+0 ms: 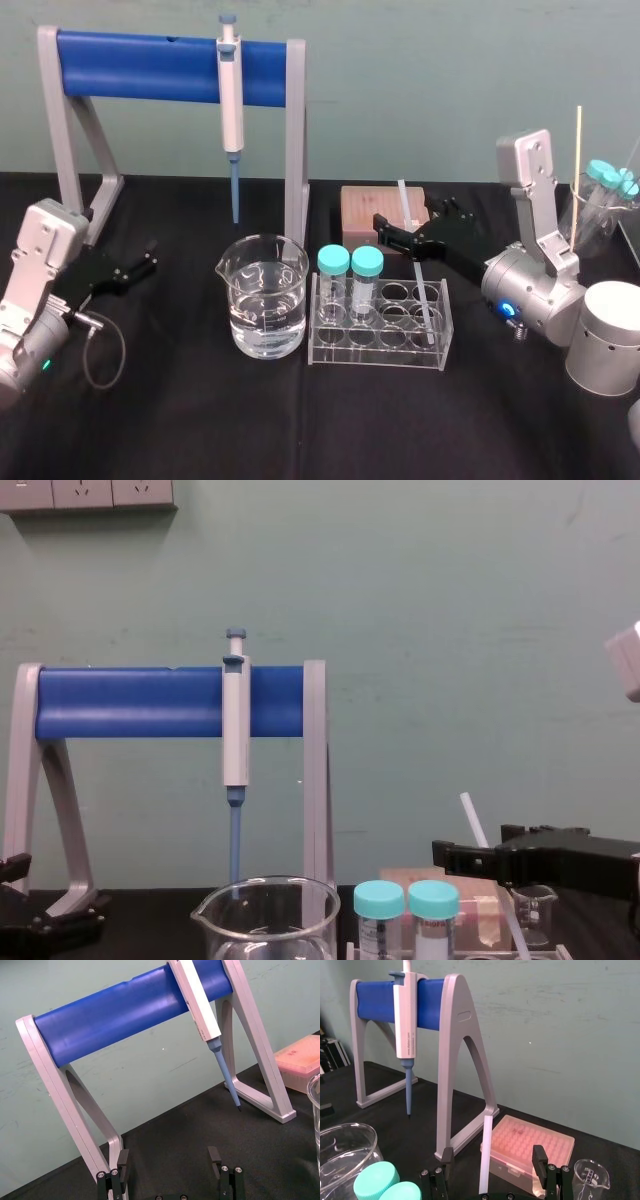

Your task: Pick up the stirring rod with one hand, then place it down.

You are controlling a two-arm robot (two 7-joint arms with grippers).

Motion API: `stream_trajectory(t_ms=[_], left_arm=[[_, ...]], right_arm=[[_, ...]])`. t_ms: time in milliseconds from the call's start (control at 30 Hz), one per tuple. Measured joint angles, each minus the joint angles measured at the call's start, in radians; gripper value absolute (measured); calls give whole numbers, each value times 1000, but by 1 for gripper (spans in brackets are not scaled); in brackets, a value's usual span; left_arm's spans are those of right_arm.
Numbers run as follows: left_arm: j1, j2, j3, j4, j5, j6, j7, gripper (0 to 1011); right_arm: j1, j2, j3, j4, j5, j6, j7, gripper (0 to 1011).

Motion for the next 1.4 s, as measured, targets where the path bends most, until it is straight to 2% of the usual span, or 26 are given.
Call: stream_trajectory(t_ms=[200,600,733,967,1000,1033,1133,1167,1233,1400], left_arm=[[0,0,0,0,0,0,0,1001],[0,0,0,0,0,0,0,1000],[0,0,0,0,0,0,0,1000],[0,0,0,0,0,0,0,1001],[0,0,0,0,0,0,0,1000],[0,0,0,0,0,0,0,1000],[0,0,0,0,0,0,0,1000],[0,0,0,0,0,0,0,1000],[0,0,0,0,0,0,0,1000],[0,0,0,0,0,0,0,1000]], right_arm=[[-1,-5,7,0,-18,-1,8,1004],[-2,-4,7,-1,-16,-1,8,1004],[-2,-4,7,-1,-15,-1,8,958],[-2,-4,7,-2,-13,-2,8,768],[-2,-4,7,-2,-13,-2,8,713],[-2,-4,7,-2,-13,-3,8,713],[-2,-4,7,-2,-12,-3,8,599],[-2,-4,7,-2,-12,-3,8,599],[-2,-4,7,-2,-12,-3,7,489],[-2,-4,7,-2,-12,-3,7,343]])
